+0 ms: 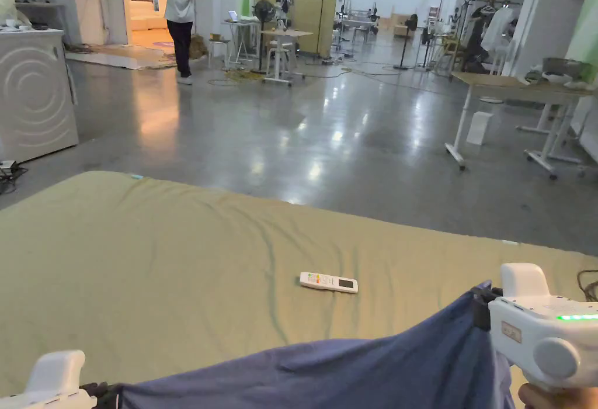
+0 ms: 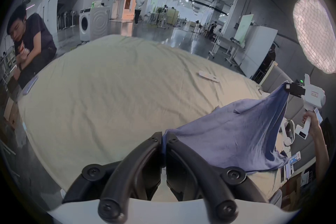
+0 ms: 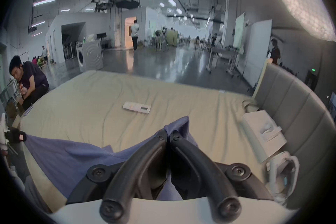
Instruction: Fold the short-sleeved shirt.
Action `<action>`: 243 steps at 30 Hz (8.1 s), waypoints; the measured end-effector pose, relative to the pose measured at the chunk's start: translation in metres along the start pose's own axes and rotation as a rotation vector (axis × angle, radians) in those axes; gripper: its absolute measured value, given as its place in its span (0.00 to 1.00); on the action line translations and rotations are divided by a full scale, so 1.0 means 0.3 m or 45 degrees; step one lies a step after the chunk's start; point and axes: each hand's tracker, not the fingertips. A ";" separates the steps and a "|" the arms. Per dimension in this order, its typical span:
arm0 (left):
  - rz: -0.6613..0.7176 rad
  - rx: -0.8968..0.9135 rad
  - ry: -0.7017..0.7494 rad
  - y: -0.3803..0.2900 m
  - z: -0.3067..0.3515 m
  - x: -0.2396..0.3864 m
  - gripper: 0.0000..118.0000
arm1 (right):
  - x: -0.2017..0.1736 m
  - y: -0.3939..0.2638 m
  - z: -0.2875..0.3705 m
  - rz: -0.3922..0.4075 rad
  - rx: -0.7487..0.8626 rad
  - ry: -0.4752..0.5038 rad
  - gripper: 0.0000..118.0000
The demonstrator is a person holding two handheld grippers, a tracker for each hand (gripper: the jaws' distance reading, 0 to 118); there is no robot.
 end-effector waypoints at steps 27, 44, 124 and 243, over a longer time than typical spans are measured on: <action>-0.276 0.439 -0.053 1.061 0.150 0.503 0.04 | 0.284 0.698 0.377 -0.071 0.415 -0.379 0.00; -0.330 0.532 0.028 1.352 -0.003 0.600 0.04 | 0.326 0.933 0.127 -0.044 0.477 -0.492 0.00; -0.406 0.535 -0.072 -0.207 0.231 0.499 0.02 | -0.250 -0.480 0.696 -0.170 0.412 -0.431 0.03; -0.344 -0.076 0.075 -0.020 -0.454 0.283 0.39 | 0.104 -0.568 0.063 -0.215 -0.368 -0.204 0.57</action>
